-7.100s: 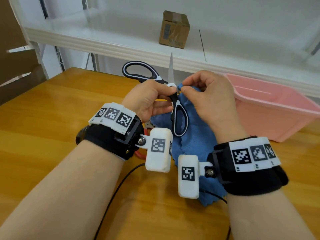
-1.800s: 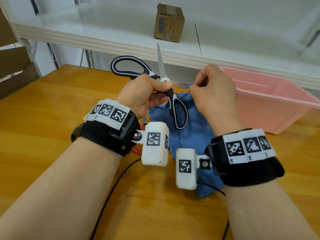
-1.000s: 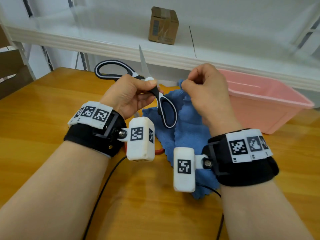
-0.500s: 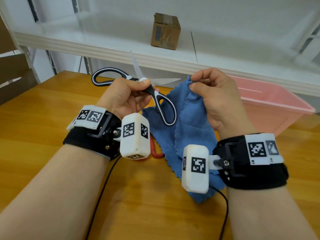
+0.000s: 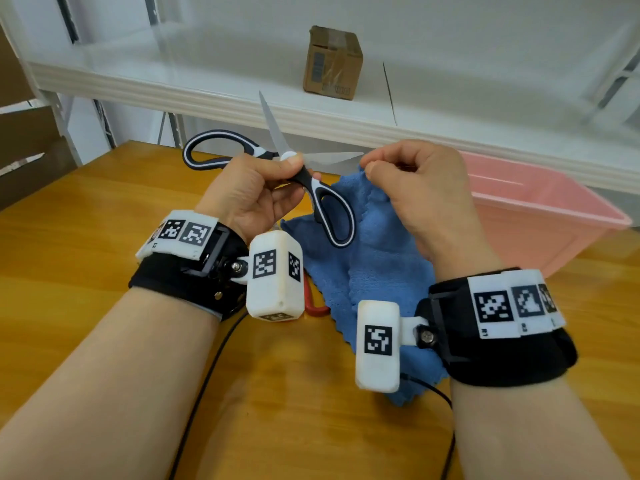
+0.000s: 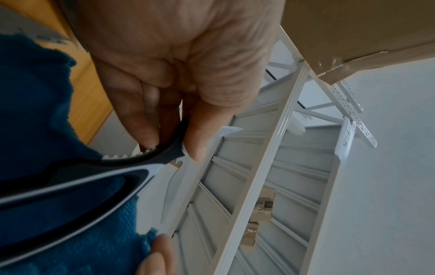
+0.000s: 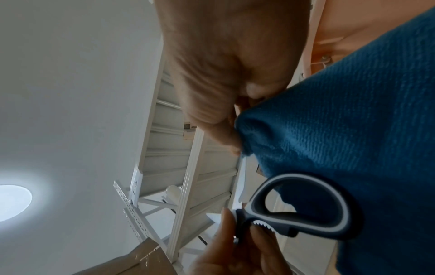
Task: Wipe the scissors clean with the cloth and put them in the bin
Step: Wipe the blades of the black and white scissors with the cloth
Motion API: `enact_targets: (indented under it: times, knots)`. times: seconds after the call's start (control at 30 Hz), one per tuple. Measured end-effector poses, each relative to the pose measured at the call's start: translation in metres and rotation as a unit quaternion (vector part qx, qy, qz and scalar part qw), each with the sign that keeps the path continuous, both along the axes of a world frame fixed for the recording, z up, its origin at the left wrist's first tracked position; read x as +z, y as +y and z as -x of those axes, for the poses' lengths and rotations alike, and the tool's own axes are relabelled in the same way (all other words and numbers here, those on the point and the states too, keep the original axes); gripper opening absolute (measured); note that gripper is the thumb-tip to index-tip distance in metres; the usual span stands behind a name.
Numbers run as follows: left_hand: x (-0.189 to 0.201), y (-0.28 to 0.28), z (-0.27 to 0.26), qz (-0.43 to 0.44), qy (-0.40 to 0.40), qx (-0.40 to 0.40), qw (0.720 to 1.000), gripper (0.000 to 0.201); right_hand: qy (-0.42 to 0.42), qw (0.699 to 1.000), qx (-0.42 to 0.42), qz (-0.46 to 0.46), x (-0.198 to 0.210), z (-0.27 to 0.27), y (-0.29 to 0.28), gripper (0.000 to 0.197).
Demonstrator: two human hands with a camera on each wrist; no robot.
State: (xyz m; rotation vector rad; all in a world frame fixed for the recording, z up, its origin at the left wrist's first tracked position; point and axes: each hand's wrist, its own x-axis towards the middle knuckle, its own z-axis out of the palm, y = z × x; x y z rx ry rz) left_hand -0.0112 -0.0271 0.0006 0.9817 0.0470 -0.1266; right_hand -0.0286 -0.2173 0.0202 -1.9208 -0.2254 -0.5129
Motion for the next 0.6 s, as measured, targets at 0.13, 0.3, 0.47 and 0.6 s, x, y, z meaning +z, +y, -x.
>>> enact_targets:
  times: [0.13,0.3,0.47,0.6]
  knots:
    - [0.001,-0.002,-0.001,-0.026,-0.022,0.009,0.999,0.005,-0.032,0.996,-0.043,0.069,-0.001,-0.002,0.001,0.022]
    - [0.0,-0.009,-0.003,-0.082,-0.041,0.017,0.996,0.005,-0.078,0.992,-0.051,0.08,-0.001,0.001,0.005,0.027]
    - [0.0,-0.021,-0.001,-0.109,-0.051,0.012,0.993,0.018,-0.095,0.986,-0.058,0.123,-0.004,0.002,0.011,0.022]
    - [0.001,-0.028,0.002,-0.117,-0.049,0.009,0.992,0.023,-0.111,0.982,-0.059,0.14,-0.009,0.001,0.016,0.018]
